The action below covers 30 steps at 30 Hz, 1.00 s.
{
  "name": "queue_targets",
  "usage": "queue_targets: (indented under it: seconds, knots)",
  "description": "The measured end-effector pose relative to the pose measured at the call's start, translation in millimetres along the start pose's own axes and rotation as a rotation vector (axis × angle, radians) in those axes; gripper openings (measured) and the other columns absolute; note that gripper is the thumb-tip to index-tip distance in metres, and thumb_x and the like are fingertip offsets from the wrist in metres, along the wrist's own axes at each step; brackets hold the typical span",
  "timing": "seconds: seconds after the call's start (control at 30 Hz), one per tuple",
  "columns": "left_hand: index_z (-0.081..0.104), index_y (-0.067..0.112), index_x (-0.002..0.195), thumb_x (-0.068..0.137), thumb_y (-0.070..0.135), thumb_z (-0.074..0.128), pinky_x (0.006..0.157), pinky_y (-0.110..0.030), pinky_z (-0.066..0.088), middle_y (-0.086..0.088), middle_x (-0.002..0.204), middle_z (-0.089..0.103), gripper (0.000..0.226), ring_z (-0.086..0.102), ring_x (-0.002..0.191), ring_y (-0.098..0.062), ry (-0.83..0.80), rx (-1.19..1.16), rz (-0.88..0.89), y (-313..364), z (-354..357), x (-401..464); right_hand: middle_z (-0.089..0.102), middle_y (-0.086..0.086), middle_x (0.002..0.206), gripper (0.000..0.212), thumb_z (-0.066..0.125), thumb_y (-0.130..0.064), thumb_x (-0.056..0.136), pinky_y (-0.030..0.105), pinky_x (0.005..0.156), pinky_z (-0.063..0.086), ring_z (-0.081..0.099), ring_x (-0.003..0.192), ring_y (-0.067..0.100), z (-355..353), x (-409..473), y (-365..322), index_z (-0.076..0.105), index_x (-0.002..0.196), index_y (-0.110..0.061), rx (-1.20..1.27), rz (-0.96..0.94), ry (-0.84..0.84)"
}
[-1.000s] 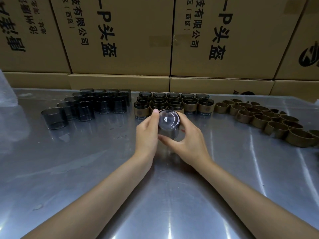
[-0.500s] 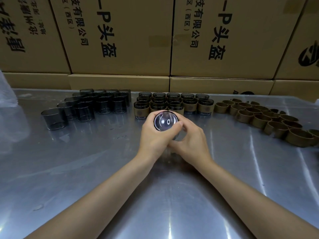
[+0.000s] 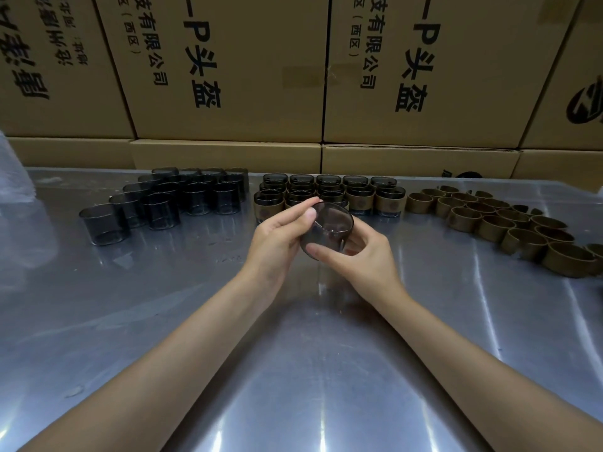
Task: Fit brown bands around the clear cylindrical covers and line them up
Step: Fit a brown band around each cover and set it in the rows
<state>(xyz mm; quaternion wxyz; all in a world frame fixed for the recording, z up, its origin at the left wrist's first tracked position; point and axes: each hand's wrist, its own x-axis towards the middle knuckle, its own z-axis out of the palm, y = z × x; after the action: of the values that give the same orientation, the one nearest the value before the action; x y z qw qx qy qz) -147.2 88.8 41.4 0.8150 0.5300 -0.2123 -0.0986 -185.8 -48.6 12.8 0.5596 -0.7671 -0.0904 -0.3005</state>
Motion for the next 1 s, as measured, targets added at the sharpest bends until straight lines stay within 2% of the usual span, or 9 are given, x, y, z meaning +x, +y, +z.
queue_targets:
  seconds: [0.13, 0.3, 0.4, 0.5, 0.6, 0.67, 0.8, 0.9, 1.0]
  knots:
    - [0.071, 0.010, 0.100, 0.093, 0.013, 0.057, 0.074, -0.018, 0.055, -0.004, 0.093, 0.075, 0.016, 0.070, 0.087, -0.012, 0.115, -0.075, -0.014, -0.8, -1.1, 0.7, 0.069, -0.021, 0.111, 0.059, 0.087, -0.036, 0.066, 0.026, 0.093, 0.050, 0.061, 0.108, -0.003, 3.1, -3.9, -2.4, 0.060, 0.119, -0.042, -0.164, -0.051, -0.007]
    - [0.071, 0.022, 0.089, 0.085, 0.018, 0.071, 0.080, -0.029, 0.055, 0.003, 0.089, 0.072, 0.006, 0.067, 0.088, -0.012, 0.238, 0.006, 0.017, -5.1, 5.7, -3.2, 0.062, -0.018, 0.121, 0.073, 0.080, -0.046, 0.069, 0.029, 0.087, 0.052, 0.057, 0.110, 0.000, 6.1, -9.8, -6.8, 0.050, 0.135, -0.042, -0.417, -0.142, -0.040]
    - [0.068, 0.026, 0.095, 0.081, 0.016, 0.076, 0.072, -0.020, 0.054, 0.005, 0.097, 0.069, 0.019, 0.066, 0.088, -0.002, 0.212, 0.254, 0.122, -8.3, 10.9, -9.8, 0.062, -0.018, 0.117, 0.072, 0.075, -0.051, 0.067, 0.029, 0.081, 0.053, 0.058, 0.106, 0.001, 6.4, -11.0, -7.6, 0.052, 0.134, -0.040, -0.447, -0.134, -0.036]
    - [0.064, 0.025, 0.105, 0.077, 0.010, 0.078, 0.083, -0.018, 0.051, -0.001, 0.113, 0.060, 0.036, 0.061, 0.098, 0.000, 0.152, 0.523, 0.241, -8.4, 12.6, -13.9, 0.063, -0.016, 0.117, 0.070, 0.075, -0.041, 0.066, 0.035, 0.085, 0.053, 0.059, 0.107, 0.004, 5.6, -10.3, -5.4, 0.054, 0.133, -0.038, -0.394, -0.104, -0.011]
    - [0.057, 0.025, 0.118, 0.073, 0.004, 0.079, 0.082, -0.005, 0.043, 0.002, 0.115, 0.052, 0.055, 0.055, 0.096, 0.012, 0.067, 0.628, 0.318, -7.9, 11.6, -15.5, 0.065, -0.017, 0.117, 0.066, 0.068, -0.039, 0.064, 0.039, 0.090, 0.052, 0.059, 0.110, 0.003, 5.2, -7.8, -5.1, 0.056, 0.129, -0.040, -0.328, -0.057, 0.006]
    - [0.054, 0.026, 0.125, 0.072, 0.006, 0.081, 0.088, -0.006, 0.043, 0.005, 0.116, 0.053, 0.062, 0.054, 0.103, 0.010, 0.051, 0.654, 0.331, -8.5, 10.7, -14.9, 0.066, -0.018, 0.117, 0.064, 0.067, -0.039, 0.064, 0.040, 0.091, 0.052, 0.059, 0.112, 0.004, 5.1, -6.3, -4.8, 0.057, 0.127, -0.041, -0.281, -0.037, 0.013]
    - [0.060, 0.023, 0.122, 0.072, 0.016, 0.083, 0.091, -0.015, 0.049, 0.003, 0.117, 0.062, 0.055, 0.060, 0.107, -0.003, 0.111, 0.599, 0.304, -8.7, 8.8, -10.7, 0.064, -0.016, 0.121, 0.063, 0.075, -0.037, 0.069, 0.037, 0.096, 0.050, 0.057, 0.115, 0.004, 5.3, -5.4, -4.0, 0.058, 0.129, -0.033, -0.211, -0.021, -0.019]
    - [0.062, 0.023, 0.114, 0.077, 0.034, 0.078, 0.089, -0.024, 0.053, 0.002, 0.113, 0.067, 0.041, 0.064, 0.105, -0.007, 0.200, 0.422, 0.165, -9.1, 6.4, -9.0, 0.063, -0.012, 0.121, 0.068, 0.082, -0.041, 0.068, 0.027, 0.093, 0.050, 0.059, 0.111, 0.002, 4.7, -3.8, -3.7, 0.055, 0.129, -0.025, -0.115, 0.069, -0.036]
    - [0.063, 0.014, 0.114, 0.069, 0.057, 0.068, 0.093, -0.037, 0.054, -0.007, 0.112, 0.069, 0.063, 0.067, 0.106, -0.020, 0.270, 0.190, -0.030, -12.2, 7.1, -8.9, 0.067, -0.006, 0.109, 0.057, 0.072, -0.051, 0.066, 0.022, 0.077, 0.054, 0.067, 0.096, 0.005, 5.4, -2.2, -7.6, 0.058, 0.115, -0.026, 0.090, 0.221, -0.094]
